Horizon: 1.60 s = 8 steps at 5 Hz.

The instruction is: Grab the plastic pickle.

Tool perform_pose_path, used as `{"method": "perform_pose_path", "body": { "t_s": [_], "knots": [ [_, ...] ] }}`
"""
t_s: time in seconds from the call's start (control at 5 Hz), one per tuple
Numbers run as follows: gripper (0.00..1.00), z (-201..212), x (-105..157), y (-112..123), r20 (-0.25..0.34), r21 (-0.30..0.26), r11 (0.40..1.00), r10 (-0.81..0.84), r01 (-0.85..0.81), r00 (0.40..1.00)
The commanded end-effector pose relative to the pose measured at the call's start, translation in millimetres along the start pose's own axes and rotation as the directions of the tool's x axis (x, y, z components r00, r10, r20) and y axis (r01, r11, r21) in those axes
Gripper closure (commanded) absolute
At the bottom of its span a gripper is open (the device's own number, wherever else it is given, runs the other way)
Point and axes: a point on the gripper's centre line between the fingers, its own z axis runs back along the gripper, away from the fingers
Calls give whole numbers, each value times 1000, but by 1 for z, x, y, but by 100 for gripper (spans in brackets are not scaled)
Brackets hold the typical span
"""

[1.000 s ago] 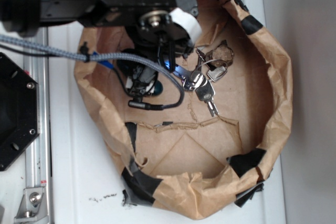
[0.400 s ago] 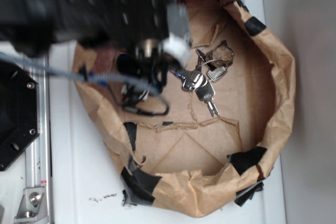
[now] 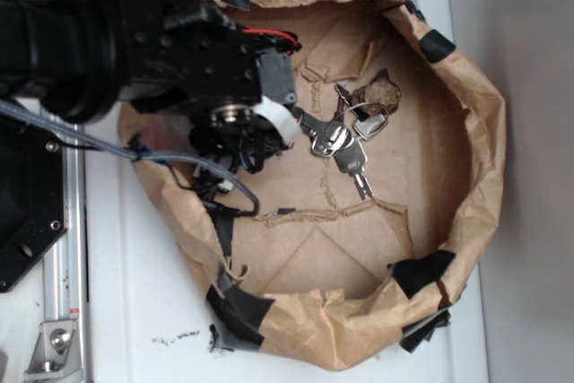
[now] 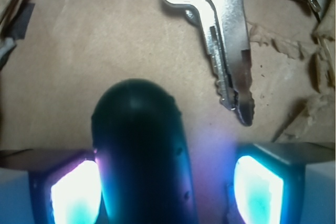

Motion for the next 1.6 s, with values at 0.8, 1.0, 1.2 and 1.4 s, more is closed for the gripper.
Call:
{"method": "perform_pose_path", "body": {
  "t_s": [0.8,1.0,1.2,1.4],
  "knots": [
    [100,80,30,-1,122,4,990,143,-144,982],
    [100,113,55,-13,132,-1,969,243,-245,961],
    [100,120,76,-19,71,-127,910,406,-396,911],
    [100,117,79,-17,62,-145,880,465,-453,883]
  ]
}}
